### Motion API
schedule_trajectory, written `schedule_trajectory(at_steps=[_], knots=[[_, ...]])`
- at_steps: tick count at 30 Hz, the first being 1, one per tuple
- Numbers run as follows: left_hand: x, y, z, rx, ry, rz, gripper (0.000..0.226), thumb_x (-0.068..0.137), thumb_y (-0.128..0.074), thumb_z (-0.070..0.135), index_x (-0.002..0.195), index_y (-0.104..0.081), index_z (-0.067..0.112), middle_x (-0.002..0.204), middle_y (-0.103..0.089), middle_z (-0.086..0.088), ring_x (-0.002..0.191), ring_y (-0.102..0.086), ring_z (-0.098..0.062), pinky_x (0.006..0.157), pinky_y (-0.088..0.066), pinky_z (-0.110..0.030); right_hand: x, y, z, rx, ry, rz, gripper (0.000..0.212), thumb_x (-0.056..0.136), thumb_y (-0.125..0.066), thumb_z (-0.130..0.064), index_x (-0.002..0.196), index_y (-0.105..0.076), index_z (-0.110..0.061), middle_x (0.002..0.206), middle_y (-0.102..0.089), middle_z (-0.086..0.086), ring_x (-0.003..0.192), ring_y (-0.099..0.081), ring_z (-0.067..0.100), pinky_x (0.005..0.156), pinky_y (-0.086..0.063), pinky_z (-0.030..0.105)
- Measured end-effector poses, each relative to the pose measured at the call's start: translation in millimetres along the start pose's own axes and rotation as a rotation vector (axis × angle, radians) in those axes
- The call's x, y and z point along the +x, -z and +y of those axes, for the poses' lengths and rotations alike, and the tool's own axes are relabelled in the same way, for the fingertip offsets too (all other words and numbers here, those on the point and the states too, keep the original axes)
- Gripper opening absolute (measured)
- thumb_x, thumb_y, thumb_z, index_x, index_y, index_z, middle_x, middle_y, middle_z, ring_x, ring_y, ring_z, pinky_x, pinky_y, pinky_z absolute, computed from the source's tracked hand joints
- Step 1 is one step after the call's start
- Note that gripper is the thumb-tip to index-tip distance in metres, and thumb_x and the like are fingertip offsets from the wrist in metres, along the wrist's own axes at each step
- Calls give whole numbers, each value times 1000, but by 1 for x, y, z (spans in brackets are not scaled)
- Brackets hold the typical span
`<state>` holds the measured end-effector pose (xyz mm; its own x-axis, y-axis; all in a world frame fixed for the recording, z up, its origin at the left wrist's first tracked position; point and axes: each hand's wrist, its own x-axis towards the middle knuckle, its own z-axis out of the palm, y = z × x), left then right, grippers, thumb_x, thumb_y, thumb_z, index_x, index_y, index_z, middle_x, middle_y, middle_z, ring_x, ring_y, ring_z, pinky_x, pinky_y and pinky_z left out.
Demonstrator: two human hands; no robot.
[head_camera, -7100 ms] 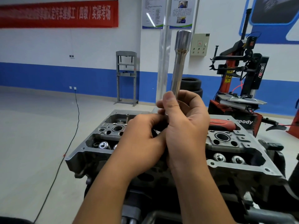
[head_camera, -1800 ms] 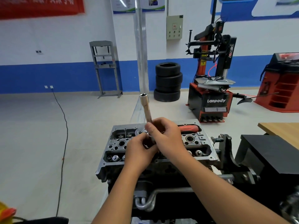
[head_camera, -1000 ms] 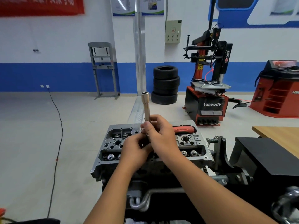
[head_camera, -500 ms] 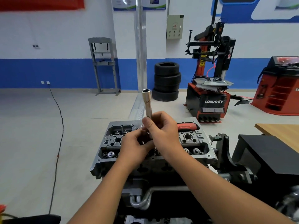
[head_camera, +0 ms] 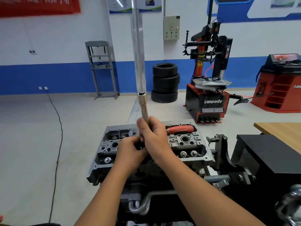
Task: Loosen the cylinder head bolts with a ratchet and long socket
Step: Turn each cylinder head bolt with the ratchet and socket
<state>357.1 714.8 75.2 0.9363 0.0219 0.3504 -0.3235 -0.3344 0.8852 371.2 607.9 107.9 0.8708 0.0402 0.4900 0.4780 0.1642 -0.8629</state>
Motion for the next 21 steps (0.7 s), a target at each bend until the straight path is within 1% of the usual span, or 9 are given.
schedule_trajectory(at_steps=[2, 3, 6, 7, 9, 13, 17, 19, 21], knots=[[-1, 3, 1, -21, -1, 5, 24, 77, -79, 0, 77, -77, 24, 72, -77, 0, 65, -69, -9, 59, -55, -26, 1, -3, -2, -66, 12, 53, 41, 87, -62, -64, 61, -50, -34, 54, -44, -15, 51, -40, 6, 52, -36, 22], [-2, 5, 2, -73, -16, 60, 23, 78, -74, -2, 81, -74, 20, 75, -76, -2, 66, -69, -11, 61, -56, -29, 4, -4, -4, -74, 6, 77, 44, 86, -61, -68, 58, -48, -35, 53, -41, -15, 50, -37, 7, 50, -34, 23], [-3, 9, -3, -465, 13, 351, 20, 78, -55, -1, 91, -54, 14, 77, -72, -2, 61, -60, -13, 54, -51, -26, 7, -9, -7, -51, -62, 112, 55, 84, -60, -75, 50, -45, -35, 50, -37, -13, 47, -33, 10, 46, -31, 26], [-2, 10, -3, -573, 27, 413, 20, 75, -52, 2, 92, -51, 14, 74, -71, -1, 58, -55, -12, 52, -48, -25, 7, -12, -7, -56, -78, 121, 58, 85, -60, -75, 48, -43, -35, 48, -36, -14, 45, -31, 7, 45, -30, 24], [-1, 10, -3, -630, 38, 435, 20, 75, -49, 5, 94, -49, 12, 70, -68, -2, 55, -50, -13, 49, -44, -24, 7, -18, -10, -76, -104, 126, 59, 90, -60, -69, 47, -40, -33, 45, -34, -15, 42, -29, 4, 42, -28, 21], [-4, 11, 1, -576, 91, 343, 21, 76, -49, 14, 95, -57, 12, 76, -70, -4, 58, -50, -13, 49, -42, -24, 22, -15, -32, 27, -153, 93, 52, 96, -60, -59, 63, -40, -24, 51, -36, -8, 44, -30, 10, 44, -28, 29], [-1, 10, 5, -278, 106, -47, 25, 83, -58, 39, 99, -76, 32, 94, -78, 6, 78, -64, -3, 64, -50, -19, 31, -14, -63, 85, -121, 52, 54, 100, -59, -54, 63, -38, -21, 51, -32, -1, 42, -27, 15, 43, -26, 27], [-4, 9, 4, -141, 59, -154, 22, 85, -63, 49, 97, -79, 39, 96, -78, 0, 85, -70, -9, 74, -55, -26, 38, -12, -83, 167, -121, 43, 53, 102, -57, -53, 64, -37, -21, 48, -32, -2, 37, -26, 14, 40, -26, 24], [-5, 6, 0, 10, 6, -162, 13, 90, -66, 46, 93, -77, 40, 93, -79, 2, 90, -74, -17, 84, -61, -38, 47, -9, -106, 242, -124, 29, 54, 101, -56, -55, 64, -37, -21, 46, -31, -3, 35, -24, 14, 40, -24, 23]])
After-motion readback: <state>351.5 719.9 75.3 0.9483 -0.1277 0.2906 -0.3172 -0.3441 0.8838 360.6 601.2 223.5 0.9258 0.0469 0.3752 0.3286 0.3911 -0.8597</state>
